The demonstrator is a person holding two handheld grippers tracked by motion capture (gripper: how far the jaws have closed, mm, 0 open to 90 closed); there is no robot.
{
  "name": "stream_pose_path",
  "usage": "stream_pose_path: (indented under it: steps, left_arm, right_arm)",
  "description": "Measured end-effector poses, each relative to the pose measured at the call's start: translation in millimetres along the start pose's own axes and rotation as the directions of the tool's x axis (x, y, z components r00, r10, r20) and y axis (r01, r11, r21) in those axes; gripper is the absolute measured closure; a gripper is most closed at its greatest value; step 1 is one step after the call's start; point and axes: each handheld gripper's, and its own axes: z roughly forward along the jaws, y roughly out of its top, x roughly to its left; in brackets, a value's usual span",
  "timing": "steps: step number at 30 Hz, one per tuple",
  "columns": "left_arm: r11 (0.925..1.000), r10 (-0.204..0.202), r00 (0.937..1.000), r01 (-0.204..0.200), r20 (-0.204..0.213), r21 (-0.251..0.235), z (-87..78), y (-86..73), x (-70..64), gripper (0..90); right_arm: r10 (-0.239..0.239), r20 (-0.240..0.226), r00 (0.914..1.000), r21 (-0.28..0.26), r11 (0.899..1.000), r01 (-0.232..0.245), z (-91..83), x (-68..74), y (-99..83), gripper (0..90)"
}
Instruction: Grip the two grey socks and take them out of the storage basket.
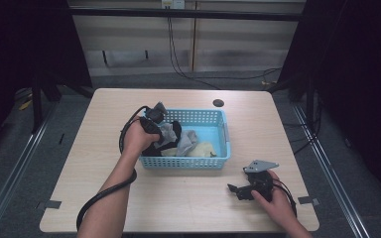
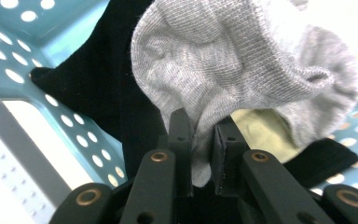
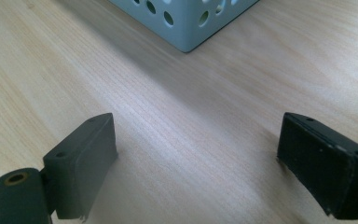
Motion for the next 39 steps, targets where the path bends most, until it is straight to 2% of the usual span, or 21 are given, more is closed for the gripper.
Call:
stream_pose_path:
  steps: [9, 13, 18, 22, 28, 39]
  left_arm:
    - [0.9999, 0.012, 0.9999, -0.012, 0.003, -0.003, -22.0, 3.6, 2.8, 79.9]
    - [1.0, -0.004, 0.9999, 0.004, 0.012, -0.005, -29.1, 3.8, 2.5, 79.9]
    - [1.0, 0.005, 0.9998, -0.004, 0.018, -0.004, -39.0, 6.3, 0.9, 79.9]
    - [0.9999, 0.011, 0.9999, -0.011, 0.008, -0.003, -48.3, 7.4, 2.0, 79.9]
    - [0.9997, -0.014, 0.9999, 0.015, 0.005, -0.018, -61.2, 5.5, 7.3, 79.9]
    - [0.9995, -0.026, 0.9994, 0.026, -0.024, -0.02, -78.0, 0.3, 17.6, 79.9]
  right_arm:
    - [0.003, 0.0, 1.0, -0.002, 1.0, -0.003, 0.1, 0.2, 0.0, 11.0]
    - [0.0, 0.001, 1.0, -0.004, 1.0, 0.0, 0.2, 0.0, 0.0, 11.0]
    - [0.001, 0.001, 1.0, -0.003, 1.0, -0.001, 0.2, 0.0, 0.1, 11.0]
    - [-0.001, 0.001, 1.0, -0.004, 1.0, 0.001, 0.3, -0.1, 0.1, 11.0]
    - [-0.001, 0.001, 1.0, -0.004, 1.0, 0.001, 0.3, -0.1, 0.0, 11.0]
    - [0.001, 0.001, 1.0, -0.003, 1.0, -0.001, 0.1, 0.0, 0.2, 11.0]
